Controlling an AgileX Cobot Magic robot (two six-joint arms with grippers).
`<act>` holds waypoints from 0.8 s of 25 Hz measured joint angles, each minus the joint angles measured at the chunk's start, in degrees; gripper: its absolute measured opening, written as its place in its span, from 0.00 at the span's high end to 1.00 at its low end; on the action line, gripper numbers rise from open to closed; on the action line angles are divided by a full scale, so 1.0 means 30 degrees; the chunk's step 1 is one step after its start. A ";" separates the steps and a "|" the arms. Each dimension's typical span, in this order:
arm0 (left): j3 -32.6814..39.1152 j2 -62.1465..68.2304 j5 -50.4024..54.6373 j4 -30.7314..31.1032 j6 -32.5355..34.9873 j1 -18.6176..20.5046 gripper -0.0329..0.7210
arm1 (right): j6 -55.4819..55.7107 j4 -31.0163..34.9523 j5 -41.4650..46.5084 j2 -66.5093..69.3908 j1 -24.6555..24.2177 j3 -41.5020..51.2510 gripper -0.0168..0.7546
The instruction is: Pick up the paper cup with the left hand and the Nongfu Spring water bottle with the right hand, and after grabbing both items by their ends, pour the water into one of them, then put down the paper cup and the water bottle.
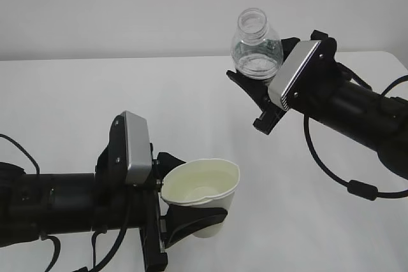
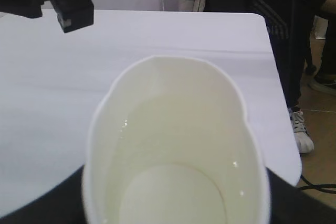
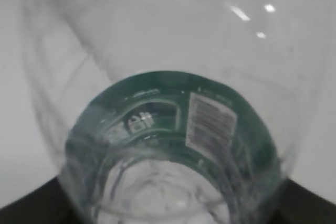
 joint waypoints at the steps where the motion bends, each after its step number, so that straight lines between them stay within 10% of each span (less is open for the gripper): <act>1: 0.0000 0.0000 0.0000 0.0000 0.0000 0.0000 0.41 | 0.0130 0.0045 0.0000 0.0000 0.0000 0.0000 0.38; 20: 0.0000 0.0000 0.0000 0.0000 0.0000 0.0000 0.41 | 0.3323 0.2802 0.0000 0.0000 0.0000 0.0000 0.38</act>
